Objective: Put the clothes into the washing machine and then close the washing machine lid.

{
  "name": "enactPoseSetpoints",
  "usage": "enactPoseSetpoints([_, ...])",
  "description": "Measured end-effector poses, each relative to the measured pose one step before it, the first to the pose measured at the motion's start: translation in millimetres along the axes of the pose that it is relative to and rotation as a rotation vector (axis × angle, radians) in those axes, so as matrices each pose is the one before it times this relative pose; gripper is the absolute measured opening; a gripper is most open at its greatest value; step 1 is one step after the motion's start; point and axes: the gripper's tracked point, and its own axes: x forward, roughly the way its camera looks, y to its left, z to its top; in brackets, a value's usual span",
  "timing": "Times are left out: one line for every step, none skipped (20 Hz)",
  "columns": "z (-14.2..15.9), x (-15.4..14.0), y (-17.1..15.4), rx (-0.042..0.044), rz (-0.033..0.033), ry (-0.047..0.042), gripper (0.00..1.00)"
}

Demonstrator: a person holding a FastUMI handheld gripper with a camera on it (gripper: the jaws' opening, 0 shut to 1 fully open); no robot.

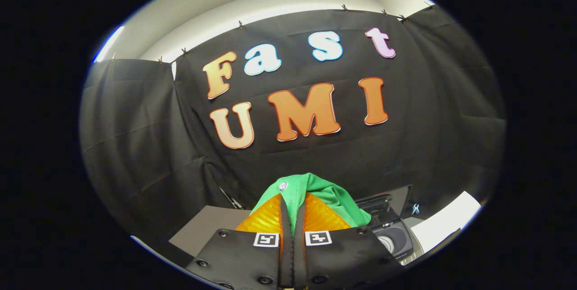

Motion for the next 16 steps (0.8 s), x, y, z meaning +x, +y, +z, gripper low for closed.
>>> enactPoseSetpoints([2.74,0.23,-15.84,0.00608,-0.01213,0.0009,0.08])
enactPoseSetpoints([0.96,1.06,-14.85,0.00702,-0.01018,0.00226,0.08])
enactPoseSetpoints([1.77,1.02,-14.11,0.00475,-0.00868,0.00238,0.08])
enactPoseSetpoints([1.33,1.35,-13.06,0.00067,-0.00838,0.00306,0.08])
enactPoseSetpoints([0.42,0.23,-15.49,-0.00236,-0.00887,0.00418,0.08])
enactPoseSetpoints([-0.15,1.34,-12.31,-0.00071,-0.00665,0.00435,0.08])
enactPoseSetpoints([-0.1,1.31,-10.93,0.00159,-0.00487,0.005,0.08])
enactPoseSetpoints([-3.04,3.39,-11.32,0.00242,-0.00521,0.00989,0.08])
enactPoseSetpoints([-5.33,3.15,-12.93,0.00184,-0.00526,0.01334,0.08])
enactPoseSetpoints([-6.15,3.99,-12.14,0.00235,-0.00558,0.01675,0.08])
enactPoseSetpoints([-5.68,3.16,-11.72,0.00162,-0.00526,0.01559,0.08])
enactPoseSetpoints([-6.4,4.82,-11.17,-0.00085,-0.0045,0.01562,0.08])
enactPoseSetpoints([-7.85,4.87,-10.95,-0.00279,-0.00399,0.01757,0.08])
enactPoseSetpoints([-8.57,6.21,-7.56,-0.00377,0.00125,0.01779,0.08])
enactPoseSetpoints([-9.28,4.73,-7.61,-0.00403,0.00465,0.01722,0.08])
enactPoseSetpoints([-9.83,6.52,-6.92,-0.00462,0.00384,0.01872,0.08])
